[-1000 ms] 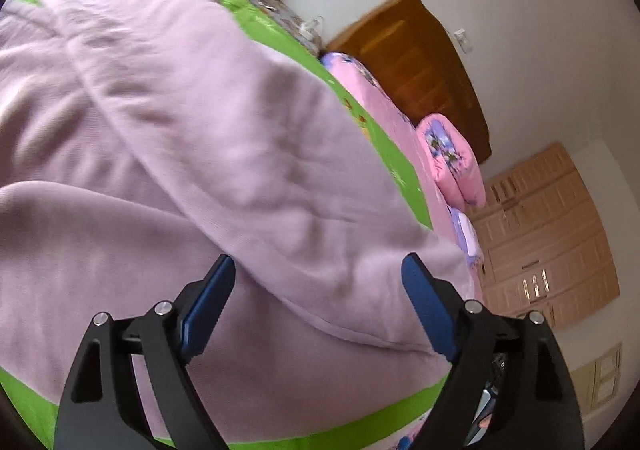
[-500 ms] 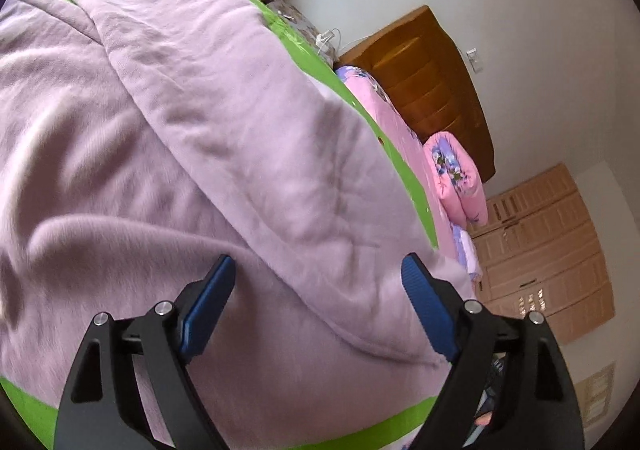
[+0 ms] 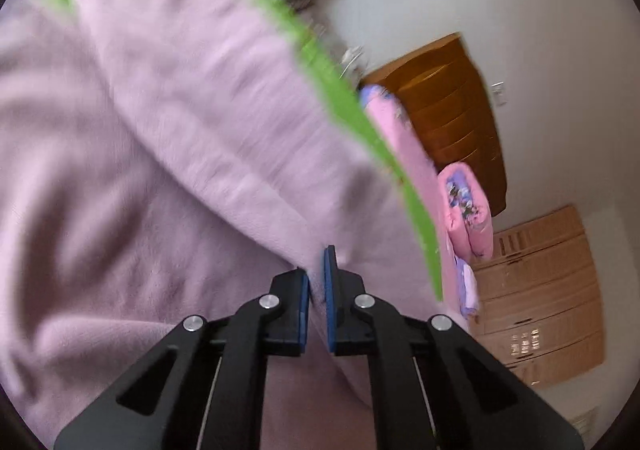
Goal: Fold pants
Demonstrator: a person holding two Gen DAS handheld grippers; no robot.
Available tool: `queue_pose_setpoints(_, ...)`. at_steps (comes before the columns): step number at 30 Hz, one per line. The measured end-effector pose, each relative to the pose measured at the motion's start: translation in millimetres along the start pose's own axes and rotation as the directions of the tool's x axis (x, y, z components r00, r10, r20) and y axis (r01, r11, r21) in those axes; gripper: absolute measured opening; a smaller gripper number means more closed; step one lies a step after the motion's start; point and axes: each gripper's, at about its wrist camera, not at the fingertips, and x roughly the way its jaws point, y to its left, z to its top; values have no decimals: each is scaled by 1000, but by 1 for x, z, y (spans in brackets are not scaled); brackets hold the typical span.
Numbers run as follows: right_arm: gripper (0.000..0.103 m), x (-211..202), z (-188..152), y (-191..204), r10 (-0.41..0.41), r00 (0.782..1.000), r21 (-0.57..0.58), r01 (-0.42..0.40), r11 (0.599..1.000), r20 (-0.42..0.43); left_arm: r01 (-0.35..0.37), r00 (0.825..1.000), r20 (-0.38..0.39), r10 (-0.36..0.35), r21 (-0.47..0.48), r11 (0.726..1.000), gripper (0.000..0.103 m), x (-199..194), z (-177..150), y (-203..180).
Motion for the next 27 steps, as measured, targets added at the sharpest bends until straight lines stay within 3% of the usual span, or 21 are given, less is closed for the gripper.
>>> queue_pose_setpoints(3, 19, -15, 21, 17, 16, 999, -55, -14, 998, 38, -22, 991, 132, -1, 174, 985, 6, -52, -9, -51)
queue_pose_setpoints(5, 19, -29, 31, 24, 40, 997, -78, -35, 996, 64, -41, 982, 188, -13, 280, 959, 6, -86, -28, -75)
queue_pose_setpoints(8, 19, -42, 25, 10, 65, 997, -78, -61, 995, 48, -87, 981, 195, 20, 339, 937, 7, -107, -62, -71)
queue_pose_setpoints(10, 19, -33, 4, -14, 38, 999, -45, -38, 998, -9, -130, 984, 162, 79, 338, 932, 7, -99, -79, -49)
queue_pose_setpoints(12, 18, -16, -17, -35, 3, 997, -18, -5, 1000, -73, -181, 983, 76, 166, 280, 943, 7, -72, -90, -12)
queue_pose_setpoints(14, 18, -15, -27, -45, 32, 998, -16, -33, 999, -47, -207, 978, 16, 210, 233, 950, 7, -51, -94, 15)
queue_pose_setpoints(17, 18, -20, -21, -36, 17, 1000, -37, -18, 999, -26, -198, 980, 27, 197, 238, 951, 7, -49, -90, 15)
queue_pose_setpoints(22, 18, -39, -17, -20, 26, 1000, -61, -25, 998, 15, -176, 983, 102, 152, 291, 940, 7, -82, -91, -8)
queue_pose_setpoints(25, 18, -27, -23, -33, -34, 999, -38, 33, 999, -10, -184, 983, 59, 175, 295, 938, 9, -70, -94, 3)
queue_pose_setpoints(27, 18, -18, -27, -47, -14, 1000, 18, 15, 1000, -26, -188, 981, 4, 194, 265, 946, 12, -54, -94, 24)
